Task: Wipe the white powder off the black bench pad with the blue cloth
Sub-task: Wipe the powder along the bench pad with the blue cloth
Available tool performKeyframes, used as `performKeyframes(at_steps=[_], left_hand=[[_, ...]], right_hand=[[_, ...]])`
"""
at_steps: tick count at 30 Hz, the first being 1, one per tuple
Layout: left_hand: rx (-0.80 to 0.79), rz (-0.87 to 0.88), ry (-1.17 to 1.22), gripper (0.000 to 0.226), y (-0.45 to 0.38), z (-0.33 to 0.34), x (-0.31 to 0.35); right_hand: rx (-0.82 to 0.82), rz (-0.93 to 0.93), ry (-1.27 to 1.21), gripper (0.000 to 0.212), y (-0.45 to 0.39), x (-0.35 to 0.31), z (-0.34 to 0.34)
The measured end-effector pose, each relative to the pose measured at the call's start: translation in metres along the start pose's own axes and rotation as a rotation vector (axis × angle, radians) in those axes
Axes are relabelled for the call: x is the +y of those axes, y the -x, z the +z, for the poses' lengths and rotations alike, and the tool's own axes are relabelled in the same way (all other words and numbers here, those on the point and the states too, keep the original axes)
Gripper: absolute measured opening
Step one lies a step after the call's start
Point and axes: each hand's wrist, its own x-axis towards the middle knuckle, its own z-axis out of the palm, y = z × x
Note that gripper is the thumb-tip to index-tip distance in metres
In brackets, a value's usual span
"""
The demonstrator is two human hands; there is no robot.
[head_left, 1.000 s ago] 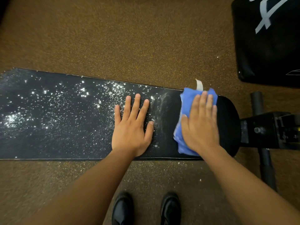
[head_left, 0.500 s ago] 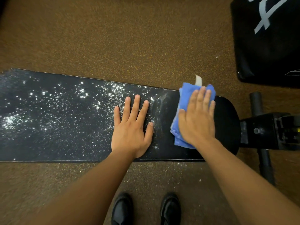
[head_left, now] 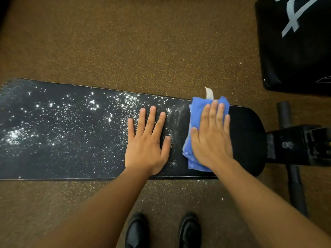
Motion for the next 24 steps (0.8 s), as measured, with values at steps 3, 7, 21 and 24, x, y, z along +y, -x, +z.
performKeyframes(at_steps=[3, 7, 21, 24], left_hand=[[-0.004, 0.001, -0.002, 0.068, 0.000, 0.000, 0.000], [0.001, 0.004, 0.002, 0.068, 0.000, -0.001, -0.001], [0.007, 0.013, 0.008, 0.067, 0.001, 0.001, -0.003], [0.007, 0.006, -0.007, 0.067, 0.001, 0.000, -0.002]], right_hand=[[-0.002, -0.107, 0.008, 0.072, 0.016, -0.015, 0.003], [-0.034, -0.325, 0.077, 0.069, 0.071, 0.025, 0.006], [-0.046, -0.356, 0.071, 0.066, 0.082, 0.017, 0.007], [-0.037, -0.173, 0.086, 0.067, 0.059, 0.049, 0.002]])
